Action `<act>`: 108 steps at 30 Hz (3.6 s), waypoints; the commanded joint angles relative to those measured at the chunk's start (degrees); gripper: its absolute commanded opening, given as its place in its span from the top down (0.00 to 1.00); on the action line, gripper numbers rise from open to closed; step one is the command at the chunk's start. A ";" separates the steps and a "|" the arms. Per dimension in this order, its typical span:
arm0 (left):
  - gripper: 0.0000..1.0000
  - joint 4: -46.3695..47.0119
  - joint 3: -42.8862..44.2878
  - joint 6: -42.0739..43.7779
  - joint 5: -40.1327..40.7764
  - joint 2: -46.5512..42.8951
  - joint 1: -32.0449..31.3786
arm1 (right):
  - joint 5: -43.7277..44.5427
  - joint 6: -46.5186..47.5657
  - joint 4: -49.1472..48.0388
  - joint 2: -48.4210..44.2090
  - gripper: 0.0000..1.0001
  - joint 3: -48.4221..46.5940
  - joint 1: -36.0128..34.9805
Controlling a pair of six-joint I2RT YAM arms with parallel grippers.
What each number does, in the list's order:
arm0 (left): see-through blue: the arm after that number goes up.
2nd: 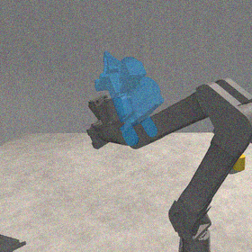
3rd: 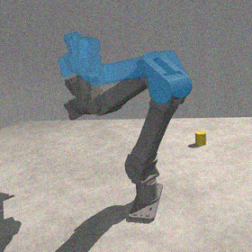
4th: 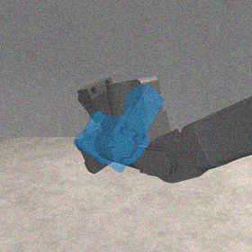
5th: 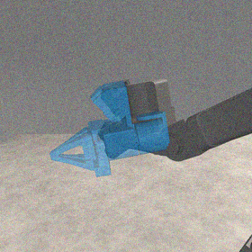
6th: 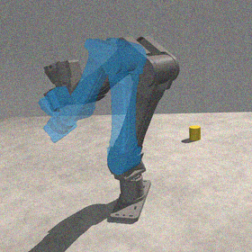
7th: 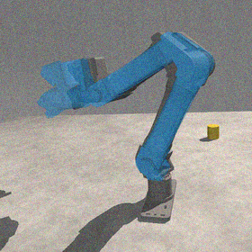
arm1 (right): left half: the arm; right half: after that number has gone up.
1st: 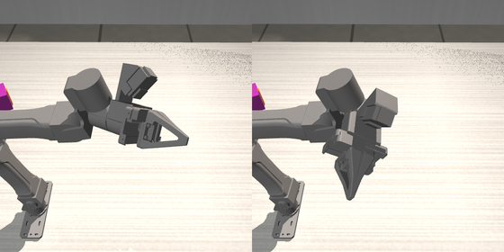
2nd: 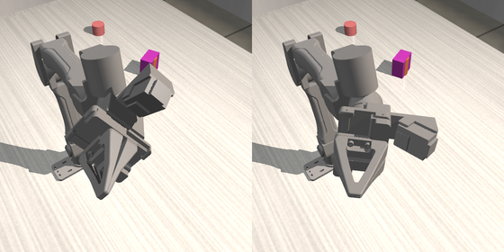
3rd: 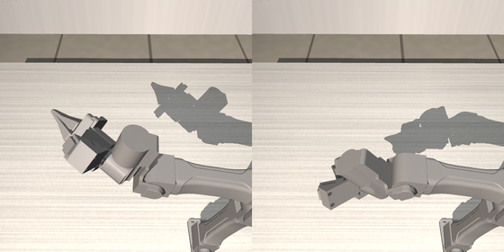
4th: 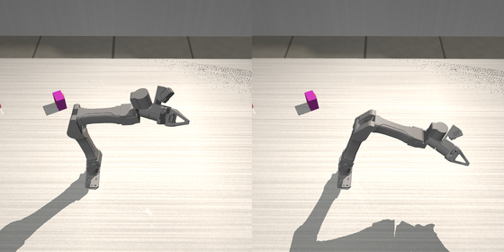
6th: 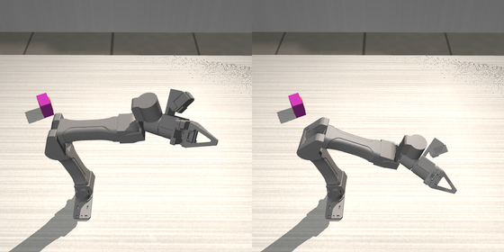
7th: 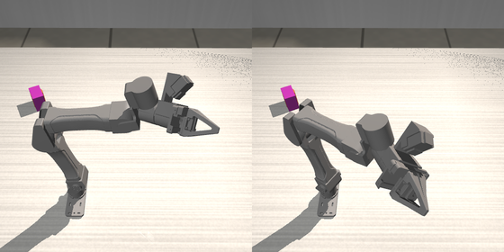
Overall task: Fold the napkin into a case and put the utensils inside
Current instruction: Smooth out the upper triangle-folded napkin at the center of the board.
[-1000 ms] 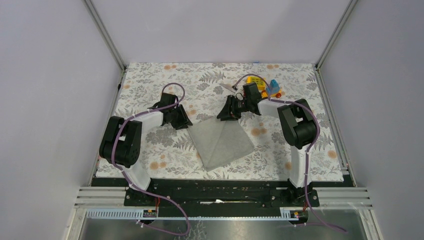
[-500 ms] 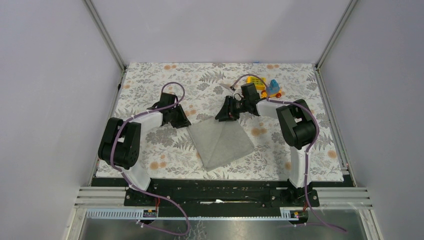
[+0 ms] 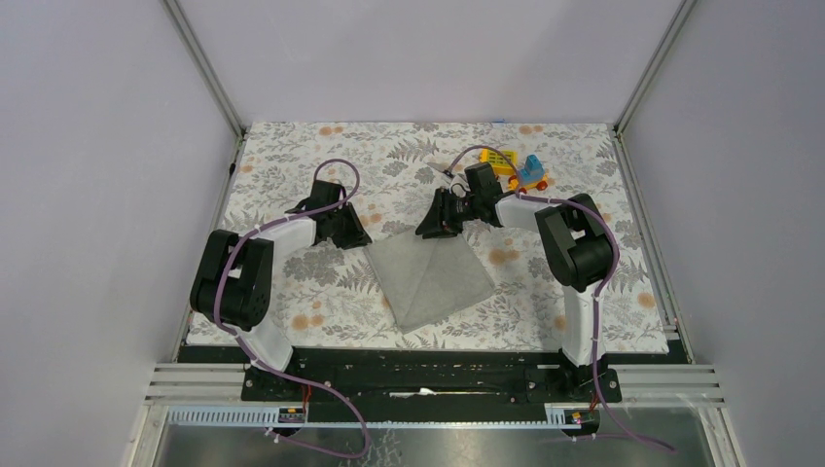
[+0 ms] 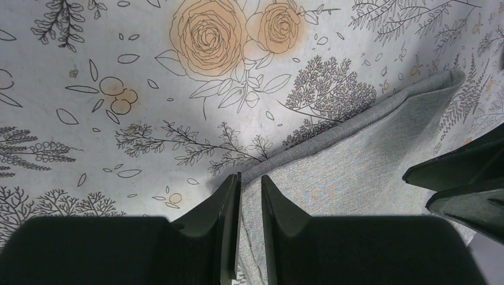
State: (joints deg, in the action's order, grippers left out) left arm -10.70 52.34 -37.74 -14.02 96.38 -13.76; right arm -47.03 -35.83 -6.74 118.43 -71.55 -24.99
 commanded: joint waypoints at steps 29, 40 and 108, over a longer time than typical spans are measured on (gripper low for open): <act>1.00 0.15 -3.15 0.90 1.88 -5.73 -0.18 | 2.09 -0.58 -1.58 1.18 0.56 -3.66 0.58; 1.00 0.50 -4.46 0.90 2.26 -4.31 -0.13 | 2.97 -4.17 -4.39 5.27 0.53 -6.51 3.70; 1.00 12.19 -10.41 -5.51 -4.04 5.98 0.75 | 3.30 -28.10 -48.09 -8.85 0.24 36.64 -23.47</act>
State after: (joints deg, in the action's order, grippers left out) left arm 4.60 44.47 -45.19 -24.75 99.59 -13.50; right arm -44.45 -63.33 -50.57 107.26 -37.91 -46.39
